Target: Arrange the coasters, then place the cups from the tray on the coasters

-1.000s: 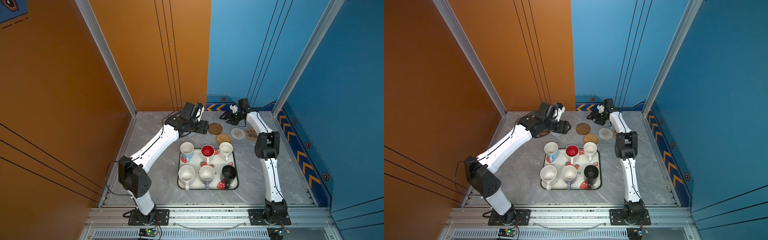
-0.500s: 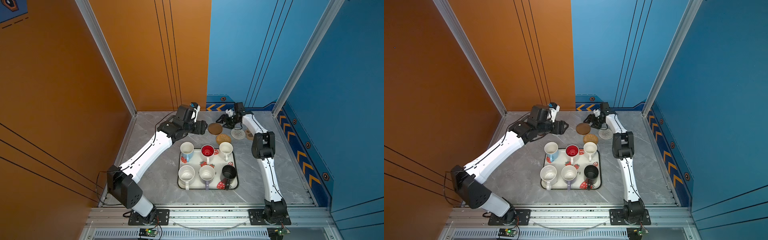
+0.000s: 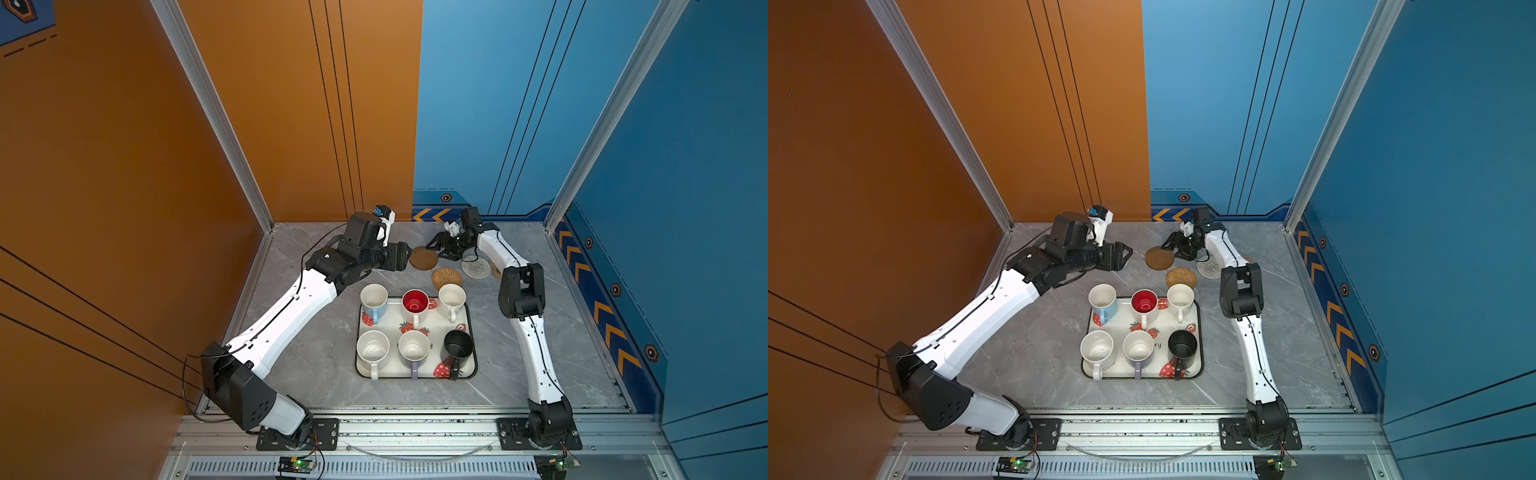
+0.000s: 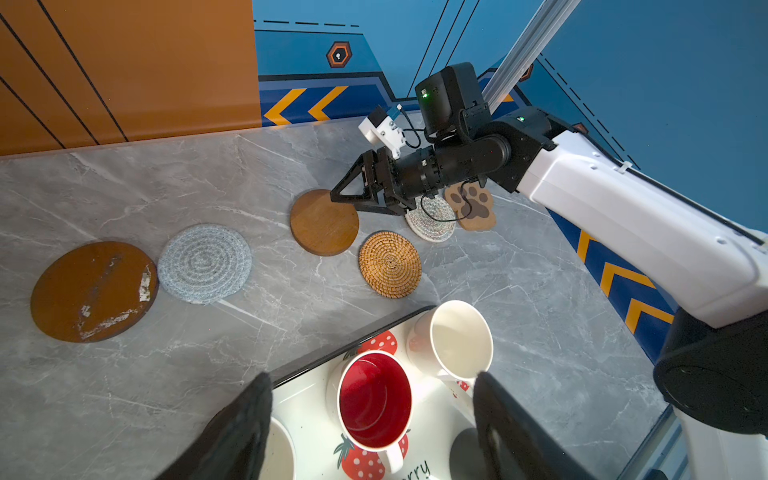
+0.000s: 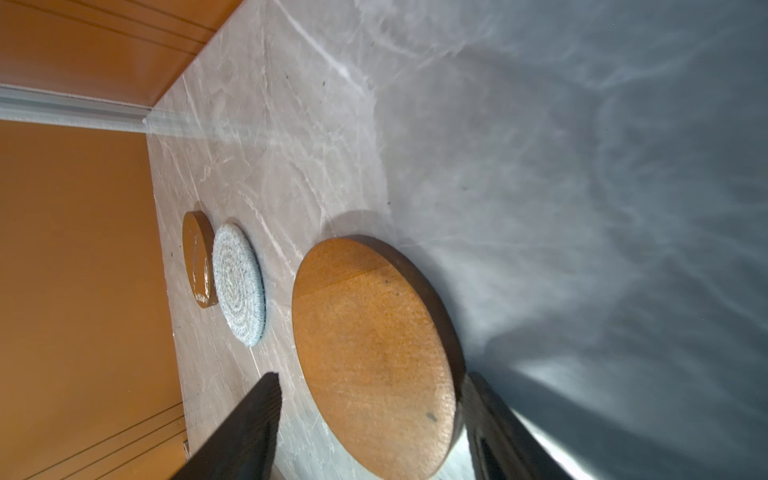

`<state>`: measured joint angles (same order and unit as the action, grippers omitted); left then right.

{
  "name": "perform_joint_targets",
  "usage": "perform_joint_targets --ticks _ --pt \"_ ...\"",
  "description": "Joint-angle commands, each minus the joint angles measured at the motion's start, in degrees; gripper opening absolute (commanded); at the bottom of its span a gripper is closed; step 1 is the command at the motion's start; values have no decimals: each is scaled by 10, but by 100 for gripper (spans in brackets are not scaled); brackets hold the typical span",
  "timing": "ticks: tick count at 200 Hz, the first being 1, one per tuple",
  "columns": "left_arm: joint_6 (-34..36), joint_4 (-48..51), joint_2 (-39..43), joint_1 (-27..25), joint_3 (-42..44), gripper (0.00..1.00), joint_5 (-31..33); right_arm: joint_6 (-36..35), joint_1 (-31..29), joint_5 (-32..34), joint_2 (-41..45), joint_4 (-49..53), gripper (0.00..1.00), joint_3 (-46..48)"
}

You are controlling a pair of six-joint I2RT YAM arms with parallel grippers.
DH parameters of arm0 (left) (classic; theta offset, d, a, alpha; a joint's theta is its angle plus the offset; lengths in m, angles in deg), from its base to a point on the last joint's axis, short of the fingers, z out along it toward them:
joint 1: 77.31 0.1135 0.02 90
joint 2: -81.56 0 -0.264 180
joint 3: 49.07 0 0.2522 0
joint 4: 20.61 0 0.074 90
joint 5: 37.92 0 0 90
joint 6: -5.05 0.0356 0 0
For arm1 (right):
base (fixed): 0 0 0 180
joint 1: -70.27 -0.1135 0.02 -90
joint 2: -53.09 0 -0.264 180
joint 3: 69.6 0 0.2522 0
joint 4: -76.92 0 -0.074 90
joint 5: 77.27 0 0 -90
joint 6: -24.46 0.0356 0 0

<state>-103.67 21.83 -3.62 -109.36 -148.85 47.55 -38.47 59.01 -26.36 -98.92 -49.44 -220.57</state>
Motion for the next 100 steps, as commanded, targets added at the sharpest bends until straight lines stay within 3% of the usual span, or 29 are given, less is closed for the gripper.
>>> perform_joint_targets --ticks 1,100 --pt "-7 -9 16 -2 11 77 10 5 -12 -11 -18 -1 60 -1" --pt "-7 -10 27 -2 21 77 13 -4 -32 -11 -30 21 38 5"
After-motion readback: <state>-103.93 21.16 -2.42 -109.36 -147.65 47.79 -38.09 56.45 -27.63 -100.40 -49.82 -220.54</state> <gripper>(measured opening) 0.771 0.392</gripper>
